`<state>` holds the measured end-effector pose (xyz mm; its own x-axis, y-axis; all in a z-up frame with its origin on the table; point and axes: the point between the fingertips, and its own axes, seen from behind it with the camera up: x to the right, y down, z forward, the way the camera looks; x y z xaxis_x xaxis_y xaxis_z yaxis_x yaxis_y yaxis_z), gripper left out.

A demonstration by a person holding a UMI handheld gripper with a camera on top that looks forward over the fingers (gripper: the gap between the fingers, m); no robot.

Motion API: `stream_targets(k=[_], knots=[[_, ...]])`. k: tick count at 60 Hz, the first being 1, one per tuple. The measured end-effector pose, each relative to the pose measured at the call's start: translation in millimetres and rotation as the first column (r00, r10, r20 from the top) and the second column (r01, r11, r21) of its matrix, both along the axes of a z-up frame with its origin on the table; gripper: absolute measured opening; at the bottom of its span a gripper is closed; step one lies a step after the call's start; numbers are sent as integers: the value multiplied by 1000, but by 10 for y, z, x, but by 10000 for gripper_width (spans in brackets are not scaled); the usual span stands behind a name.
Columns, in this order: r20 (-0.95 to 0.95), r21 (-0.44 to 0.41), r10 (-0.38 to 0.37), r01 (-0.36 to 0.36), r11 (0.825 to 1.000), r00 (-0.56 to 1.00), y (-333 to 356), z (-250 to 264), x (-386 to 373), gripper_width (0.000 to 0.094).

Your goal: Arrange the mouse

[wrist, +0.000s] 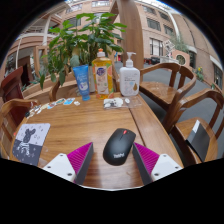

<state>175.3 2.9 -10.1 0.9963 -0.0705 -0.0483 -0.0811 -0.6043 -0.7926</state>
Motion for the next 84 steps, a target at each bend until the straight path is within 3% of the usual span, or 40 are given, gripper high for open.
stream_targets(k=[7, 12, 27, 32, 37, 42, 46, 52, 55, 59, 62, 68, 71, 77, 84], knots=[[78, -5, -15, 16, 1000, 997, 149, -16, 42, 675], [91, 1, 4, -4, 1000, 996, 225, -23, -29, 465], [99, 7, -21, 20, 1000, 995, 256, -12, -36, 339], [104, 0, -56, 57, 998, 993, 230, 23, 47, 338], [117, 49, -108, 103, 993, 987, 249, 284, 149, 338], [114, 159, -149, 130, 979, 982, 294, 871, 137, 338], [99, 269, -151, 120, 956, 984, 321, 1513, -48, 338], [75, 407, -95, 57, 912, 993, 273, 2291, -629, 336], [63, 440, -43, 11, 898, 997, 223, 2500, -1066, 336], [49, 433, 28, -47, 900, 998, 217, 2506, -1554, 334], [34, 390, 70, -78, 917, 997, 304, 2358, -1902, 334], [1, 254, 164, -159, 954, 986, 207, 1556, -2672, 335], [8, 177, 199, -197, 964, 980, 146, 1157, -2913, 336], [15, 64, 219, -219, 974, 976, 2, 551, -3211, 341], [10, 7, 198, -198, 980, 980, -107, 224, -3335, 397]])
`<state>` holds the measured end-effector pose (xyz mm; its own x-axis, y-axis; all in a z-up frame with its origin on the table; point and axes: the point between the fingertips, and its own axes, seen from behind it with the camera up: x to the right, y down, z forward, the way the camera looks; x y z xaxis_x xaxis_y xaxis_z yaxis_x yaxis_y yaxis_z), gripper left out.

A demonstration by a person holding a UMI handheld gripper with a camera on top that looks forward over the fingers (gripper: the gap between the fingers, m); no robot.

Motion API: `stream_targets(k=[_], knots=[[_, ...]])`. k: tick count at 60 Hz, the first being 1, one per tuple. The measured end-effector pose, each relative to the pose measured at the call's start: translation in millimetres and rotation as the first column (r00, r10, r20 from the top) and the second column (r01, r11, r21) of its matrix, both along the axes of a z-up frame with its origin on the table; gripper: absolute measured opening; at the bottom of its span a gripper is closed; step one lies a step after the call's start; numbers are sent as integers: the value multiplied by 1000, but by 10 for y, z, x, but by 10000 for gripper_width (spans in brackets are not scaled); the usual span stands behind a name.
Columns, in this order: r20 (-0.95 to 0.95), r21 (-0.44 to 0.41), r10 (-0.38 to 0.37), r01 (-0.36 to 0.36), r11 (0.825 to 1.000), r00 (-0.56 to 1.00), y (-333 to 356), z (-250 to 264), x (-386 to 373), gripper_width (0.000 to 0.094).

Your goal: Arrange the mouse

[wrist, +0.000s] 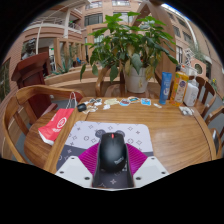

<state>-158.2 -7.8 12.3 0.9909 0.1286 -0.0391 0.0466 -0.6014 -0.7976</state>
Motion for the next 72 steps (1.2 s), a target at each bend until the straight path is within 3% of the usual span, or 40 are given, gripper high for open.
stream_targets(k=[10, 14, 18, 21, 46, 60, 72], knots=[[-19, -61, 24, -25, 998, 1000, -99, -120, -82, 476], [-12, -53, 23, -24, 998, 1000, -154, -49, -73, 634], [-12, -27, 36, -36, 999, 999, -215, 117, -98, 870], [-5, -6, 41, -41, 999, 999, -297, 262, -87, 838], [6, 124, -21, 20, 992, 1000, -1473, 1454, 117, 857], [60, 177, -20, 9, 984, 998, -2086, 1618, 198, 855], [64, 163, 21, -31, 986, 998, -2385, 1555, 113, 863]])
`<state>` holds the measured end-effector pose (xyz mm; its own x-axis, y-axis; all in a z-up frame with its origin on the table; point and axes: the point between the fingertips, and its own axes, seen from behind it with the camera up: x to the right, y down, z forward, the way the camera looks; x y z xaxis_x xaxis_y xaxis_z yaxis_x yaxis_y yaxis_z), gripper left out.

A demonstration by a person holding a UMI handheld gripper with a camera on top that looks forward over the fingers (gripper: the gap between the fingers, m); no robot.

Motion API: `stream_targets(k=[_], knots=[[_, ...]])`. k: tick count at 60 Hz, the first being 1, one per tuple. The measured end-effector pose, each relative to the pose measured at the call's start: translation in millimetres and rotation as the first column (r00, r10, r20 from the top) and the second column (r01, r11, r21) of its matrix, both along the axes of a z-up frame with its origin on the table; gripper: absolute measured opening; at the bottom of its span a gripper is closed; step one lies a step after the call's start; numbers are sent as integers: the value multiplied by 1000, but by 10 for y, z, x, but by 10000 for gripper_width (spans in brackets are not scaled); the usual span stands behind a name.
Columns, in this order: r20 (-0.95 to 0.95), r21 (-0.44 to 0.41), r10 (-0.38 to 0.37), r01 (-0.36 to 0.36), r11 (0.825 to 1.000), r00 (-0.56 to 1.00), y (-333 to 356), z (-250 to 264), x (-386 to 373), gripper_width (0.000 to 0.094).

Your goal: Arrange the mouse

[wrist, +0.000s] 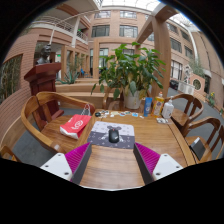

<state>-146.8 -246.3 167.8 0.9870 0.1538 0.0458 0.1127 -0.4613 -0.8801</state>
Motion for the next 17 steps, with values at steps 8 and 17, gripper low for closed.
stream_targets(k=[8, 17], knots=[[11, 21, 3, -4, 1000, 1000, -11, 5, -17, 848], [13, 28, -4, 4, 1000, 1000, -16, -6, -44, 846]])
